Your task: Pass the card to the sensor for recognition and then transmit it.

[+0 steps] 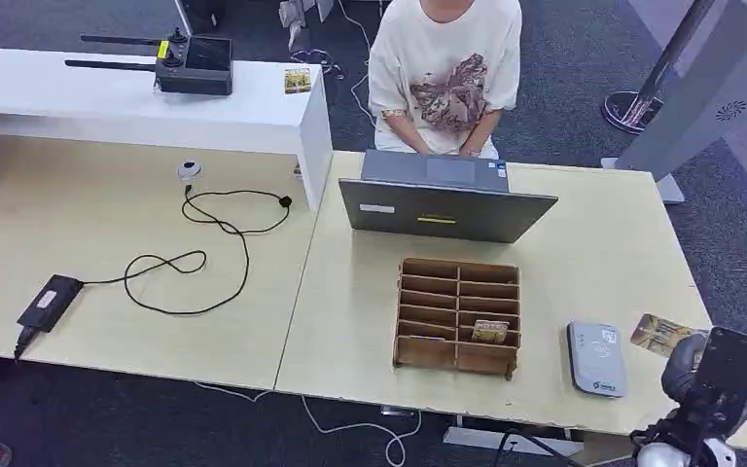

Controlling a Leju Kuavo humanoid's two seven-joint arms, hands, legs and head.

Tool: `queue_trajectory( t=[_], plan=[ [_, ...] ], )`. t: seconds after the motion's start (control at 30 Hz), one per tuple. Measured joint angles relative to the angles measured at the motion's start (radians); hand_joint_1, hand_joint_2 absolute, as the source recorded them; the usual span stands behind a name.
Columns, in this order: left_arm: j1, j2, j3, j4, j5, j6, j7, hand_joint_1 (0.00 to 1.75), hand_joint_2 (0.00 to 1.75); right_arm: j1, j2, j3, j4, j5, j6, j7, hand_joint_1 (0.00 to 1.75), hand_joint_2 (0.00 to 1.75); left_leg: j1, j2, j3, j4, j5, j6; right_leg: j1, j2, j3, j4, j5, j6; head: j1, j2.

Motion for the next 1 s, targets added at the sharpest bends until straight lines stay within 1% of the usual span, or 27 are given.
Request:
queue_trajectory(
  t=[0.17,0.37,0.73,0.9,1.0],
  plan=[
    [0.0,0.0,0.0,0.0,-0.003,-0.002,0.0,0.0,1.75,0.009,0.009,-0.016,0.001,0.028,0.009,0.001,1.75,1.75,0.0,0.0,0.0,0.0,0.0,0.0,0.0,0.0,0.0,0.0,0.0,0.0,0.0,0.0],
    [0.0,0.0,0.0,0.0,-0.006,0.0,0.0,0.0,1.75,0.028,0.012,-0.016,0.01,0.02,0.024,-0.002,1.75,1.75,0.0,0.0,0.0,0.0,0.0,0.0,0.0,0.0,0.0,0.0,0.0,0.0,0.0,0.0],
    [0.0,0.002,0.0,0.0,-0.009,0.0,0.0,0.0,1.75,0.037,0.013,0.027,0.087,0.01,0.045,0.013,1.75,1.75,0.0,0.0,0.0,0.0,0.0,0.0,0.0,0.0,0.0,0.0,0.0,0.0,0.0,0.0],
    [0.0,0.002,0.0,0.0,-0.011,0.003,-0.001,0.0,1.75,0.036,0.013,0.035,0.127,-0.018,0.042,0.013,1.75,1.75,0.0,0.0,0.0,0.0,0.0,0.0,0.0,0.0,0.0,0.0,0.0,0.0,0.0,0.0],
    [0.0,0.002,0.0,0.0,-0.011,0.004,-0.002,0.0,1.75,0.031,0.008,0.035,0.162,-0.035,0.018,0.01,1.75,1.75,0.0,0.0,0.0,0.0,0.0,0.0,0.0,0.0,0.0,0.0,0.0,0.0,0.0,0.0]
  ],
)
